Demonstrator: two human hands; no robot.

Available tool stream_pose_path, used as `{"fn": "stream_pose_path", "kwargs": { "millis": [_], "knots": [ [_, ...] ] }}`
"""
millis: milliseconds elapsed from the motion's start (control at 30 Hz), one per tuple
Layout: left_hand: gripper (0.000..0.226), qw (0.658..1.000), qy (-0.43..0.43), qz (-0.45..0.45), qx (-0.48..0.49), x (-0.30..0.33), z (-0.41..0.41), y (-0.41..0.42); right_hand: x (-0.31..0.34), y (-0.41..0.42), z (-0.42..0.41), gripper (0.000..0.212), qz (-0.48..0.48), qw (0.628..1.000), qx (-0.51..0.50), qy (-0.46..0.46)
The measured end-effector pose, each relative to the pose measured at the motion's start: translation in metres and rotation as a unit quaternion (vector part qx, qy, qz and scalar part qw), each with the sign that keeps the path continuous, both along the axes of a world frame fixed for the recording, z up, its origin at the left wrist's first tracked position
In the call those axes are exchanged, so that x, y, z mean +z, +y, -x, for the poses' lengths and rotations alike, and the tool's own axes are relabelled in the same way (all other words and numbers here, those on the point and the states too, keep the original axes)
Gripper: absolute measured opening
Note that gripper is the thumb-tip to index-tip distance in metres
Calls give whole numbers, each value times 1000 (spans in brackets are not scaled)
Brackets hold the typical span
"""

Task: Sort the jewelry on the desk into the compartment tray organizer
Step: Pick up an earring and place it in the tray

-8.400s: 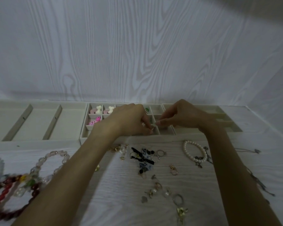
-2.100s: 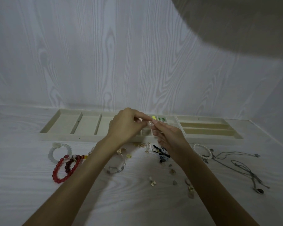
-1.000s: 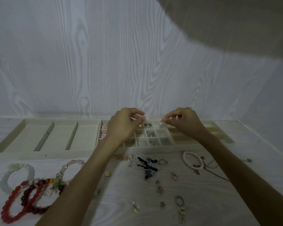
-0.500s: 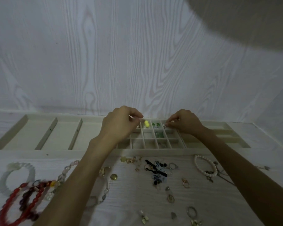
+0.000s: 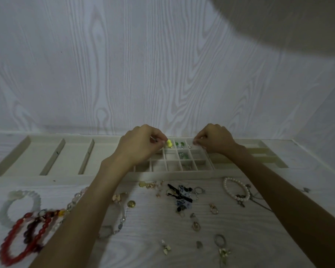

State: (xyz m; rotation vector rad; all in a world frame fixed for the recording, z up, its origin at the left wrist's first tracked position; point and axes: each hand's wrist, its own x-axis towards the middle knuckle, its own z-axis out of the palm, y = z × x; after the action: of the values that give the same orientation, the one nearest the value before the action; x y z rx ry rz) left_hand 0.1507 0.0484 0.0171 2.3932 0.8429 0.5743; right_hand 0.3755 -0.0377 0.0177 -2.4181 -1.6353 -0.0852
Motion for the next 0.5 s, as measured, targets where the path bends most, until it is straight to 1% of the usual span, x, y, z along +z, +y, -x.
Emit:
{"fn": "stream_pose_path", "kwargs": {
  "millis": [100,267,367,500],
  "knots": [
    [16,1000,8,-8,-8,4,8,-7,18,-22,2,18,-32,999,1,14],
    [16,998,28,-24,-41,11,19,-33,39,-73,24,13,-80,994,14,67],
    [18,997,40,-31,-65,10,27,-57,35,-104,47,9,-69,992,29,100],
    [22,989,90,-15,-120,0,32,-87,20,-137,73,11,-10,994,56,95]
  ]
}}
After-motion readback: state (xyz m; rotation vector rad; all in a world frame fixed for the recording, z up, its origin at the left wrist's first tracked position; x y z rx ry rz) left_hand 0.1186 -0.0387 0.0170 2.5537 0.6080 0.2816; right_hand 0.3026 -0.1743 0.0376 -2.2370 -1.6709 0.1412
